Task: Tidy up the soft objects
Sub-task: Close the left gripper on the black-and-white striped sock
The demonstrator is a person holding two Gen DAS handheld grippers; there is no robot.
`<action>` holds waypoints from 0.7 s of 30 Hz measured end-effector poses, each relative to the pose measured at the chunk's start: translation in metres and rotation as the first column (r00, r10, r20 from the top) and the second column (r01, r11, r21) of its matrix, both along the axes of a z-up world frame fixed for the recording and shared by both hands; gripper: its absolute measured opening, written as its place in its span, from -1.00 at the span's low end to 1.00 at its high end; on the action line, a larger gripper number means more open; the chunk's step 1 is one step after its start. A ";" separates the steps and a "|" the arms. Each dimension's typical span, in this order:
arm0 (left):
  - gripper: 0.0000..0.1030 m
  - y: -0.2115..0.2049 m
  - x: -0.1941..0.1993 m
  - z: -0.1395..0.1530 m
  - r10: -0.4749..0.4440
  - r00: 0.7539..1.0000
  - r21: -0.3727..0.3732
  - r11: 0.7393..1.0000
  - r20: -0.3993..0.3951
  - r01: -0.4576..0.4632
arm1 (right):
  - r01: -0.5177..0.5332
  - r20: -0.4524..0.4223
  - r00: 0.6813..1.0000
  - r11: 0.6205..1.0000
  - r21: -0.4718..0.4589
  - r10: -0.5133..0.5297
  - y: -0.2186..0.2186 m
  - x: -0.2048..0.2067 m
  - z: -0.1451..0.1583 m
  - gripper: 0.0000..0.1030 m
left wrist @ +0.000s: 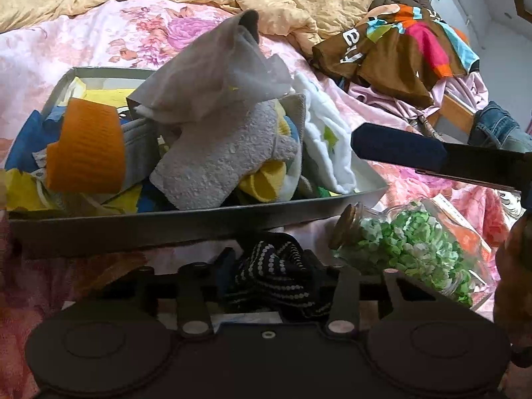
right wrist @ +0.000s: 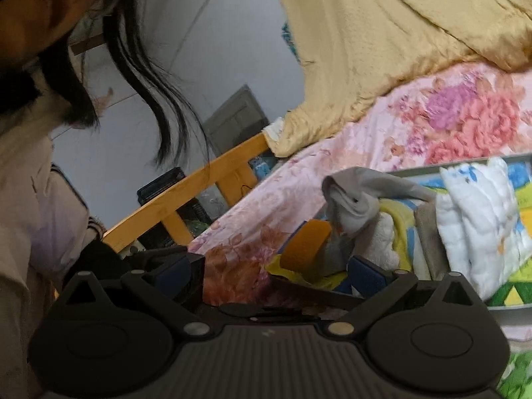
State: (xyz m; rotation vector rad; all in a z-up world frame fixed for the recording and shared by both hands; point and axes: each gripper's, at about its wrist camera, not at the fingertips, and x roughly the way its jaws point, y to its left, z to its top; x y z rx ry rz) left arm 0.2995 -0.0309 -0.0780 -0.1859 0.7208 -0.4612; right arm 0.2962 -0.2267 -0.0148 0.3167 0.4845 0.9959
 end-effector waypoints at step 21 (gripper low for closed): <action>-0.86 0.004 -0.015 0.003 0.046 0.998 -0.007 0.999 0.053 -0.046 | 0.280 0.021 0.959 0.958 0.061 -0.282 -0.020 -0.023 -0.008 0.99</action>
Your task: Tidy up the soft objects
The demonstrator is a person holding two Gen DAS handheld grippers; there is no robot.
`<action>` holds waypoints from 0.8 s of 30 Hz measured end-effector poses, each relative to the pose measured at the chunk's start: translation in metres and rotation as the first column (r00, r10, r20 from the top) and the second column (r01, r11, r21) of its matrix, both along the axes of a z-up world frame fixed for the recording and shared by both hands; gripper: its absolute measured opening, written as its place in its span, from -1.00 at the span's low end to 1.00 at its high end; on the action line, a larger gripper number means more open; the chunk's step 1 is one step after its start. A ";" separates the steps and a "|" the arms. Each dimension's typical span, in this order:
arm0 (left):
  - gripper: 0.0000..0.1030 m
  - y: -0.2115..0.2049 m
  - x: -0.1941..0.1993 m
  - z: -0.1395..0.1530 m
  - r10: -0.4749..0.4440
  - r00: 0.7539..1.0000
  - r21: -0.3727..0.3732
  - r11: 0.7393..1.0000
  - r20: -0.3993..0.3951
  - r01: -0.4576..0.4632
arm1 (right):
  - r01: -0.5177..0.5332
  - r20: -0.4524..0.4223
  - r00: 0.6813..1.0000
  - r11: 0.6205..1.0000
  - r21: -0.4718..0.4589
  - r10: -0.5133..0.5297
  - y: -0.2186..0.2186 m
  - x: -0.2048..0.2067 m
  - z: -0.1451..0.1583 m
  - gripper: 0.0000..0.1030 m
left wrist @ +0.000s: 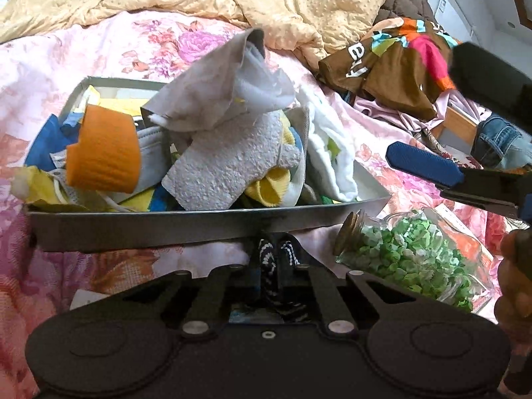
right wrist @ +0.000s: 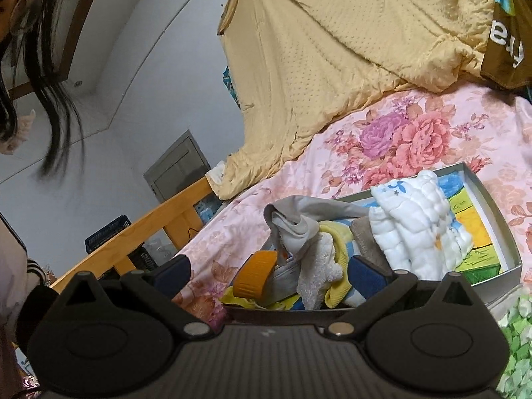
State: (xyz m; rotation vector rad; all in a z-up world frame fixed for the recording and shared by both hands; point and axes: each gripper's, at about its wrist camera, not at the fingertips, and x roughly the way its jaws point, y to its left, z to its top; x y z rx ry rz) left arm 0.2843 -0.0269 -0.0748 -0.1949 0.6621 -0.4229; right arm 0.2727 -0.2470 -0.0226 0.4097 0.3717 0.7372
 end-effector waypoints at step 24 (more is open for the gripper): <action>-0.85 0.032 -0.017 0.006 0.112 0.993 0.003 0.994 0.022 -0.112 | 0.047 -0.165 0.984 0.995 -0.086 -0.061 0.012 0.020 -0.022 0.98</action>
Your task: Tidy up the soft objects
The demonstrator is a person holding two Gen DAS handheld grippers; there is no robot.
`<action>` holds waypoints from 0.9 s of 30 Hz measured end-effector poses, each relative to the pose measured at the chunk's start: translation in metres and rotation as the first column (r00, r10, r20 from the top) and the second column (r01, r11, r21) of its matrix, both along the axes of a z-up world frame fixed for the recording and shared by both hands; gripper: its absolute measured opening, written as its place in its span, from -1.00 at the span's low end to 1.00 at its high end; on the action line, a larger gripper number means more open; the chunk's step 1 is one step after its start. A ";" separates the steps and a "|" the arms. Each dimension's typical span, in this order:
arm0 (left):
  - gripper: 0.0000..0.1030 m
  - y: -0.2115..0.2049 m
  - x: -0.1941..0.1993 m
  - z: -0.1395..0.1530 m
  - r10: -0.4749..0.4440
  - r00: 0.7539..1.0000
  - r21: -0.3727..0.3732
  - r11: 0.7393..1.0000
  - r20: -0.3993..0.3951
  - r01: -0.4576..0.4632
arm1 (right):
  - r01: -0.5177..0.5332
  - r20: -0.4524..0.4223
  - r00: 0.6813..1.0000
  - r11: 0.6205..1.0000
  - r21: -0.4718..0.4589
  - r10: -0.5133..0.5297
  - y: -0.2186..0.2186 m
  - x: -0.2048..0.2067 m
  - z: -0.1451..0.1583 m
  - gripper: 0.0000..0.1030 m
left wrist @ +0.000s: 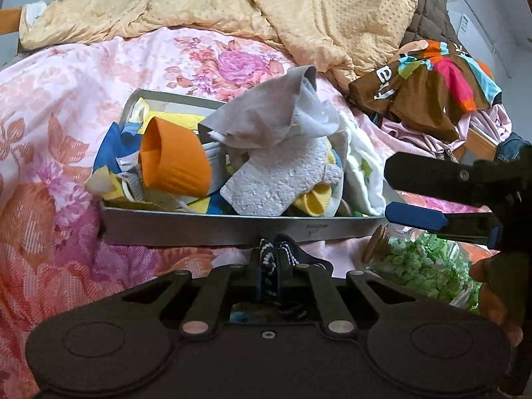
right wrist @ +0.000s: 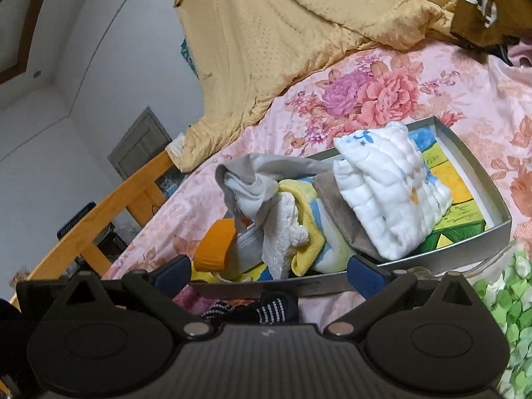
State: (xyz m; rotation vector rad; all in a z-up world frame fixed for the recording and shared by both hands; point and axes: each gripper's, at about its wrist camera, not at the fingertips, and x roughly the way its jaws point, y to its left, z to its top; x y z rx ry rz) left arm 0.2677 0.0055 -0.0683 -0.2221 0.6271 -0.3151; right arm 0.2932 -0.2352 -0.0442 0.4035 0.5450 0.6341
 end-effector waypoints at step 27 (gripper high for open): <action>-0.86 0.015 -0.006 0.012 0.021 1.000 -0.055 0.998 0.016 -0.020 | 0.065 0.084 0.995 0.997 -0.039 -0.062 0.041 0.032 0.026 -0.02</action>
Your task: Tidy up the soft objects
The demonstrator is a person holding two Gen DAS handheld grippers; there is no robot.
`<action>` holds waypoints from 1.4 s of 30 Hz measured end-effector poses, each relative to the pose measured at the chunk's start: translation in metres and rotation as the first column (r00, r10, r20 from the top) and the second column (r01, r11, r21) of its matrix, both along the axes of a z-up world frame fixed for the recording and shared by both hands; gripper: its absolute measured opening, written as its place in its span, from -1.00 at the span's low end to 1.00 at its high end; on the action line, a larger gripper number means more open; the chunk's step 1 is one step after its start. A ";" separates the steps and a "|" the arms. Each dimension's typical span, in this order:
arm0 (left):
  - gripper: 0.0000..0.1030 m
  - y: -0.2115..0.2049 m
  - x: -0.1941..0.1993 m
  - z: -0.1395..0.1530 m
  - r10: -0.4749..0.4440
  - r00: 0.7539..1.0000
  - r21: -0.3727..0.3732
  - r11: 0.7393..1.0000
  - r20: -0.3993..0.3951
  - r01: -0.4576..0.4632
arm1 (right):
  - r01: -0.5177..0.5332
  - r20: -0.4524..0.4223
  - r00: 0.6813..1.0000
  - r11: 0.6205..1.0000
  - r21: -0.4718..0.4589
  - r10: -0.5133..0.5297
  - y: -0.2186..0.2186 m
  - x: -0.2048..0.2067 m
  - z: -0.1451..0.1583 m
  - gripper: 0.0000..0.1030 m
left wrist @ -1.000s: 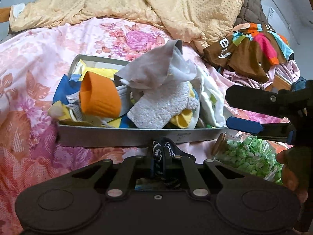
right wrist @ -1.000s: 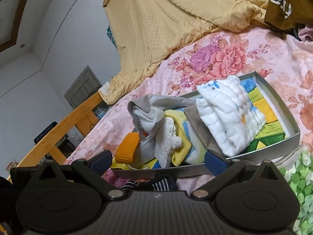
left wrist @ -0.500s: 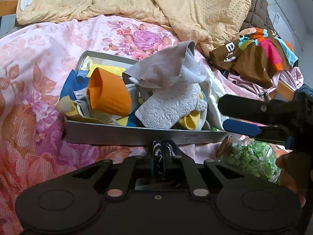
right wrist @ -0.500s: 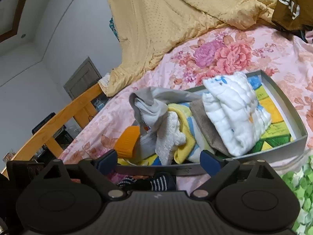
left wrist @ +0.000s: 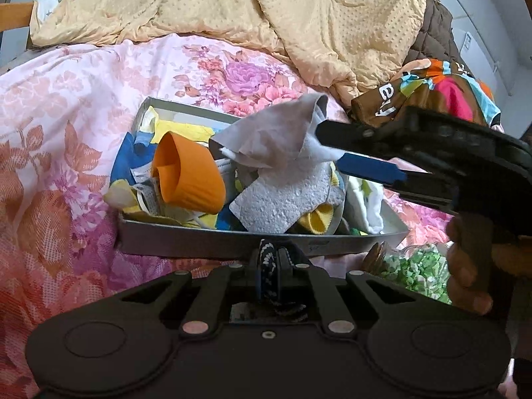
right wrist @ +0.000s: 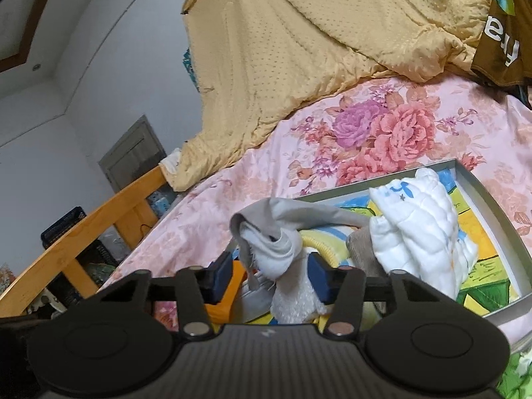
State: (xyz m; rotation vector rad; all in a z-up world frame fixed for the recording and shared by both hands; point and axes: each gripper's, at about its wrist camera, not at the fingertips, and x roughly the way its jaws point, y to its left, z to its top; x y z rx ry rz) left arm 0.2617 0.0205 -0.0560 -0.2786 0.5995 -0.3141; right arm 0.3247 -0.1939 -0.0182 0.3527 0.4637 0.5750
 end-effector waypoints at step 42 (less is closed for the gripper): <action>-0.86 0.041 0.086 0.166 0.040 0.964 -0.045 0.999 0.263 -0.029 | -0.024 0.179 0.983 0.999 -0.041 0.030 0.019 0.026 0.129 -0.98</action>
